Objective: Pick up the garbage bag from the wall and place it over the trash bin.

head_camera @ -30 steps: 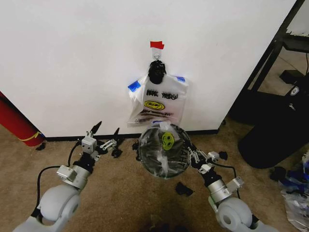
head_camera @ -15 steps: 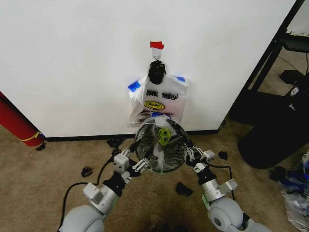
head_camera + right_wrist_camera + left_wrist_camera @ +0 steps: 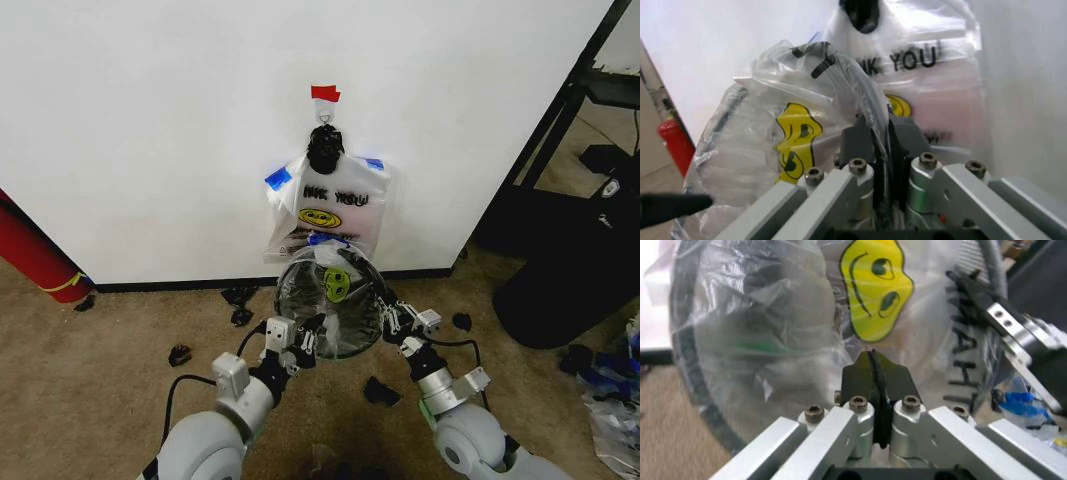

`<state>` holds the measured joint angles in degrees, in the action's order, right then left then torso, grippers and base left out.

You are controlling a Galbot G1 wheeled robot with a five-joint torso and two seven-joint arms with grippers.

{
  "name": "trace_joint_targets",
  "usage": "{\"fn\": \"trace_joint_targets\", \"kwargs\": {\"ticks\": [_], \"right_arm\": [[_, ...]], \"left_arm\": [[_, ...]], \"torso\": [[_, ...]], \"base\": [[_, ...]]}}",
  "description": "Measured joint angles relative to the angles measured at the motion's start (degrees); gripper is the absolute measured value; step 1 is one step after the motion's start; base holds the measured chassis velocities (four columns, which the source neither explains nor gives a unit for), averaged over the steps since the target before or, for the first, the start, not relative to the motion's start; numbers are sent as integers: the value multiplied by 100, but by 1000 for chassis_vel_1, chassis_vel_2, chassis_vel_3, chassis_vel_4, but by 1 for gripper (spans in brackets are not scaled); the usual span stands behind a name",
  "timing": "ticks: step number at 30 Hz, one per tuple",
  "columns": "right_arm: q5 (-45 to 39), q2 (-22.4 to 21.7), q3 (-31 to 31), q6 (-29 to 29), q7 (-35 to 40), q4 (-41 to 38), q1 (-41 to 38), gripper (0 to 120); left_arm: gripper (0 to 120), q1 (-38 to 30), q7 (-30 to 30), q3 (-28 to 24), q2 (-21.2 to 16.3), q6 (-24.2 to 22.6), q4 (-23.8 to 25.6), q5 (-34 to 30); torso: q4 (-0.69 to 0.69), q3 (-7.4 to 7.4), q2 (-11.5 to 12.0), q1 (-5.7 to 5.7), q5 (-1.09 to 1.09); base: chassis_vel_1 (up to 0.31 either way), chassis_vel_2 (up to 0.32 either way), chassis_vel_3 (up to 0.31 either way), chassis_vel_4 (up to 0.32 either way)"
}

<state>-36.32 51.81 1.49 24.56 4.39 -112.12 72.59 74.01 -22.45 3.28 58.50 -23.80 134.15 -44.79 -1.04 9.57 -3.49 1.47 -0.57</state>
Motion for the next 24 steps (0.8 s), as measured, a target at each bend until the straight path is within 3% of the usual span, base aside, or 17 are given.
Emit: {"fn": "trace_joint_targets", "kwargs": {"ticks": [12,24], "right_arm": [[118,73,-50,68,-131,-31,97,1],[99,101,-30,304,-580,-86,311,1]], "left_arm": [[0,-467,-886,-249,280,-421,-240,-395],[0,-763,-1202,-378,400,-571,-579,-489]], "torso": [[0,0,1,0,0],[0,0,1,0,-1]], "base": [[0,0,0,0],[0,0,0,0]]}}
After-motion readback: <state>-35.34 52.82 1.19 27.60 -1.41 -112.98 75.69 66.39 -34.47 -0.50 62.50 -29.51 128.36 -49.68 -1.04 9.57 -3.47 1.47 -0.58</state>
